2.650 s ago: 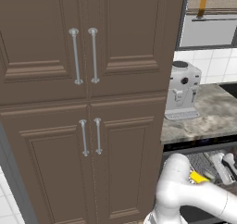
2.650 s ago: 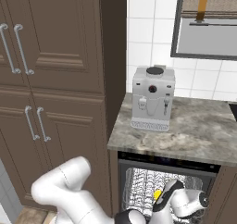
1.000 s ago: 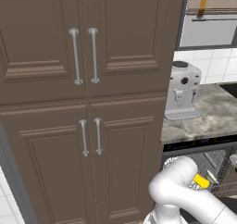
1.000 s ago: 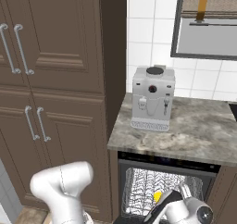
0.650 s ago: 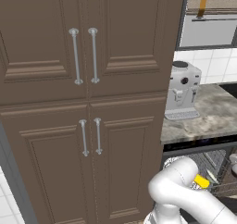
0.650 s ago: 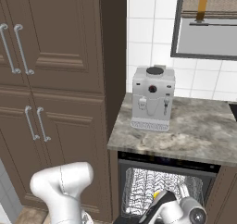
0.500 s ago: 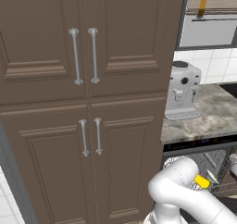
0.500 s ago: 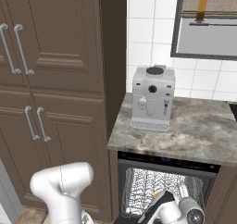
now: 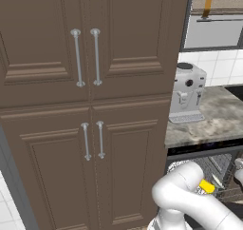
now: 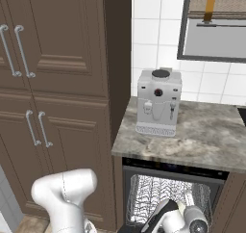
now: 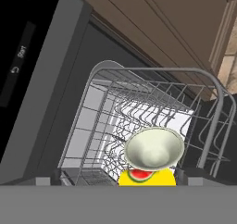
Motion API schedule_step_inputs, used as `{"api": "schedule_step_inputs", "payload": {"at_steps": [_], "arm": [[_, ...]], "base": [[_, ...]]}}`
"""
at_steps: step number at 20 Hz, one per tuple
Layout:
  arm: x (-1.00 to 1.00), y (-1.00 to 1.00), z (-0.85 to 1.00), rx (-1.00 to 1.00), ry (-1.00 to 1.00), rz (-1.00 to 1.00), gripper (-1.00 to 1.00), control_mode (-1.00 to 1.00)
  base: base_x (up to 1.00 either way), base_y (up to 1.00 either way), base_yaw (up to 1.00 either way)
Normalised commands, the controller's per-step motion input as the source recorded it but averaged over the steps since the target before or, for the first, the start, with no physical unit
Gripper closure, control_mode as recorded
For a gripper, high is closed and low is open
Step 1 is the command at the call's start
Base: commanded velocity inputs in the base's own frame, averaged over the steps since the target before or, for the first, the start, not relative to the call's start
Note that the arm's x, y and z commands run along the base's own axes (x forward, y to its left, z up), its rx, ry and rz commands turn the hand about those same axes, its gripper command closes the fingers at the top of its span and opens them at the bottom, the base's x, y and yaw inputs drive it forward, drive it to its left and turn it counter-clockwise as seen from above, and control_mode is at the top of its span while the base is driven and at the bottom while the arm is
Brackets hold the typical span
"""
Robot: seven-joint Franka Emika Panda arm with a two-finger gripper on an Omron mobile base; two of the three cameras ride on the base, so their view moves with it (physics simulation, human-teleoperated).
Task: Pick up the cup and bowl from the counter, place them in the dishwasher, and close the dishwasher door.
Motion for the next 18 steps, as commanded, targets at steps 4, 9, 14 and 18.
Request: {"api": "schedule_step_inputs", "payload": {"at_steps": [4, 9, 14, 18], "arm": [[0.0, 0.0, 0.0, 0.0, -0.02, -0.01, -1.0, -1.0], [-0.07, -0.02, 0.0, 0.0, -0.04, -0.01, -1.0, -1.0], [-0.29, -0.08, 0.0, 0.0, -0.07, 0.0, -1.0, -1.0], [-0.29, -0.09, 0.0, 0.0, -0.07, 0.0, -1.0, -1.0]], "base": [[0.0, 0.0, 0.0], [0.0, 0.0, 0.0], [0.0, 0.0, 0.0], [0.0, 0.0, 0.0]]}}
